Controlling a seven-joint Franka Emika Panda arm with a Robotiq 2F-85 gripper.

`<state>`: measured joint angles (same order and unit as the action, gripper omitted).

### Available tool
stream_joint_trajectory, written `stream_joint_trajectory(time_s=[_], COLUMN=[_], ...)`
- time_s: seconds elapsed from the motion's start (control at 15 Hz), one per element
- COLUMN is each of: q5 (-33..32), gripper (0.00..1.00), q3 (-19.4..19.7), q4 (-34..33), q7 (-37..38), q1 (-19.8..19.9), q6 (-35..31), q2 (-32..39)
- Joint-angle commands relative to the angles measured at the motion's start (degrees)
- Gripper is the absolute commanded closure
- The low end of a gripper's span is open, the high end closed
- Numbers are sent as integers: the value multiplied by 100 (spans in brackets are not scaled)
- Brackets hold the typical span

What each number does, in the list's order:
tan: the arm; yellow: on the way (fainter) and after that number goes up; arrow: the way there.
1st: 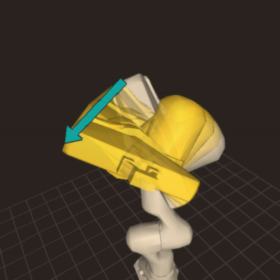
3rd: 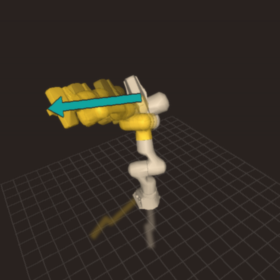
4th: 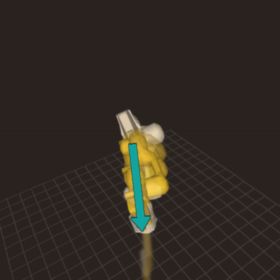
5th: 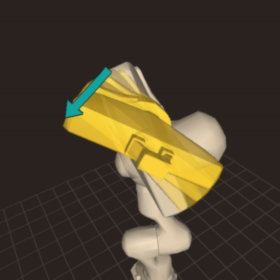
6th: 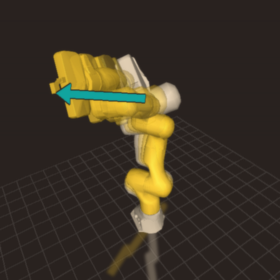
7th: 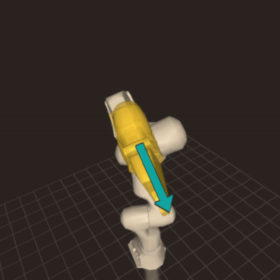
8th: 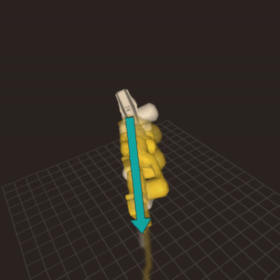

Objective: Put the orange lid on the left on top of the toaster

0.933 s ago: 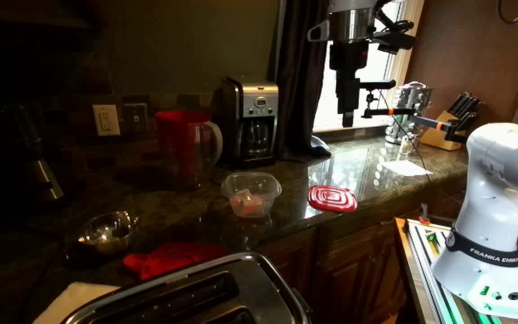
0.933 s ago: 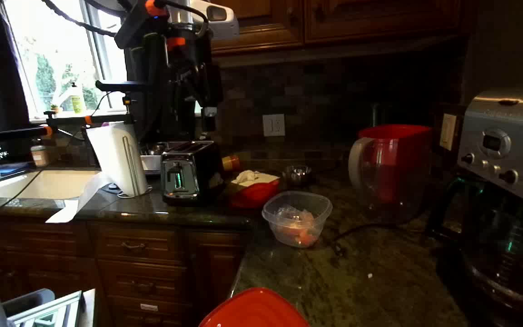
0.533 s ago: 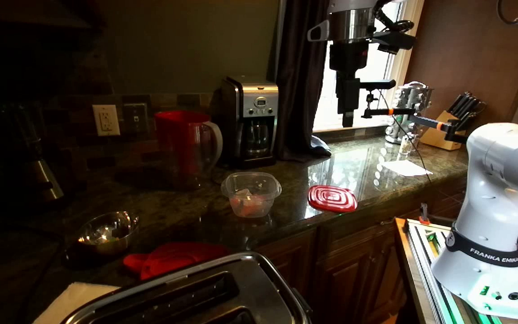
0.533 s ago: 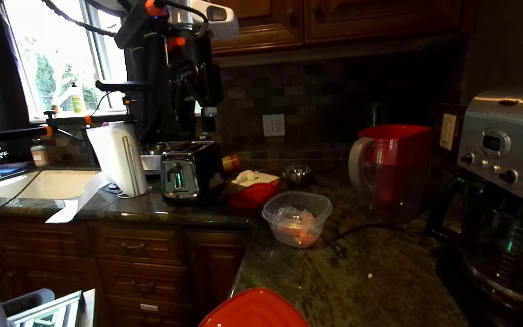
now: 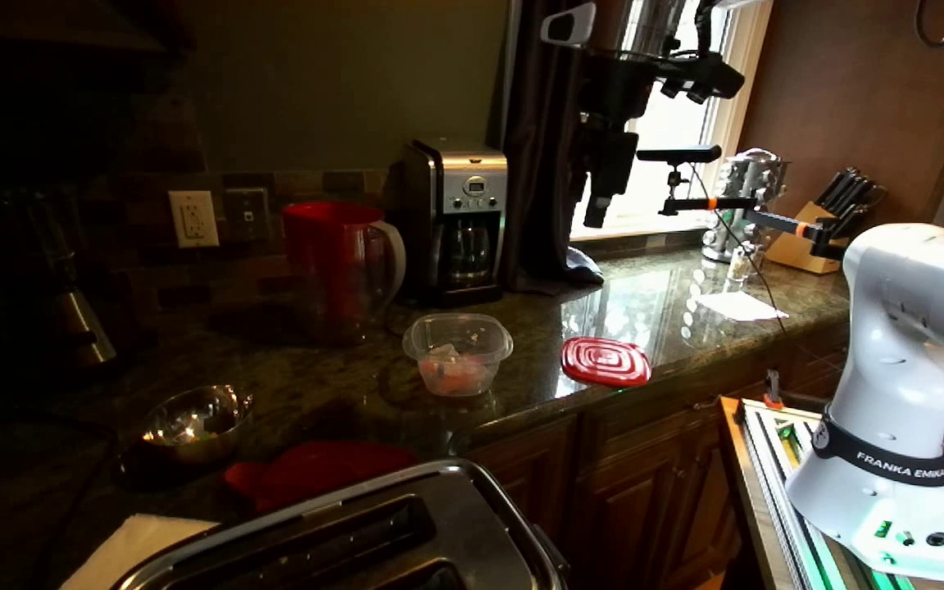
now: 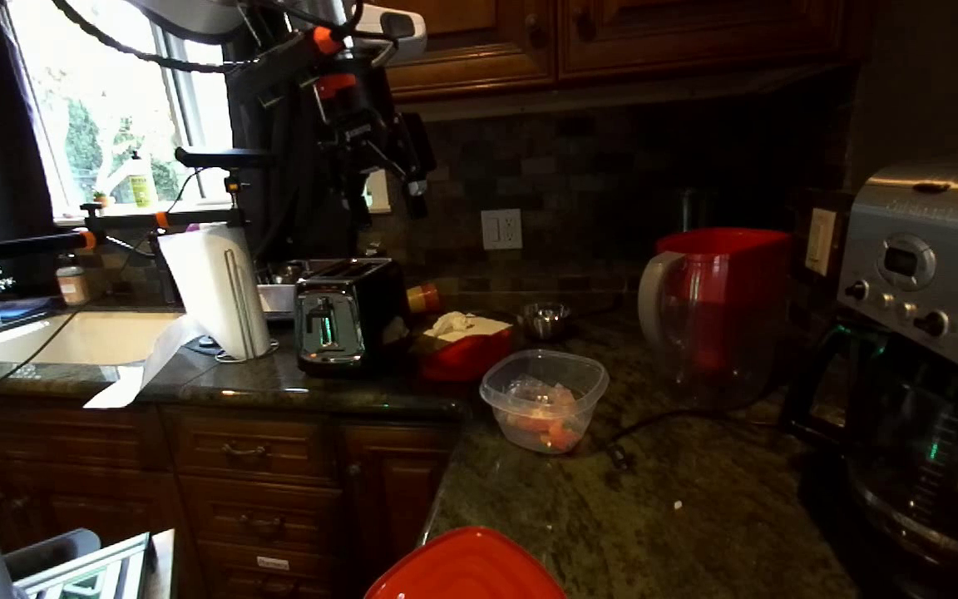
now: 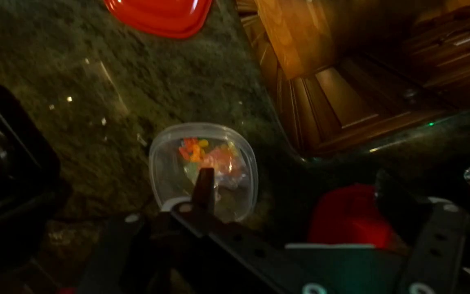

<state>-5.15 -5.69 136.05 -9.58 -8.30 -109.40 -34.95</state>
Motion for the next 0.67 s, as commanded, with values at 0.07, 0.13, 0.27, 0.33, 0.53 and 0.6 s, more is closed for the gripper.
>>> stream_joint_trajectory(time_s=[0.07,0.13,0.27,0.33,0.53,0.6], q5=[191,237,373,469,877,625], gripper=[0,0,0,0,0,0], q3=[-70,-64,-1,48,218,5], q4=[394,489,663,750,973,794], q7=[-600,-765,-1176,-1414,-2232,-1718], q1=[-617,-756,-1044,-1183,-1606,-1307], q6=[-1216,-1490,-1969,-2183,-2572,-2331], q2=[52,113,253,328,595,479])
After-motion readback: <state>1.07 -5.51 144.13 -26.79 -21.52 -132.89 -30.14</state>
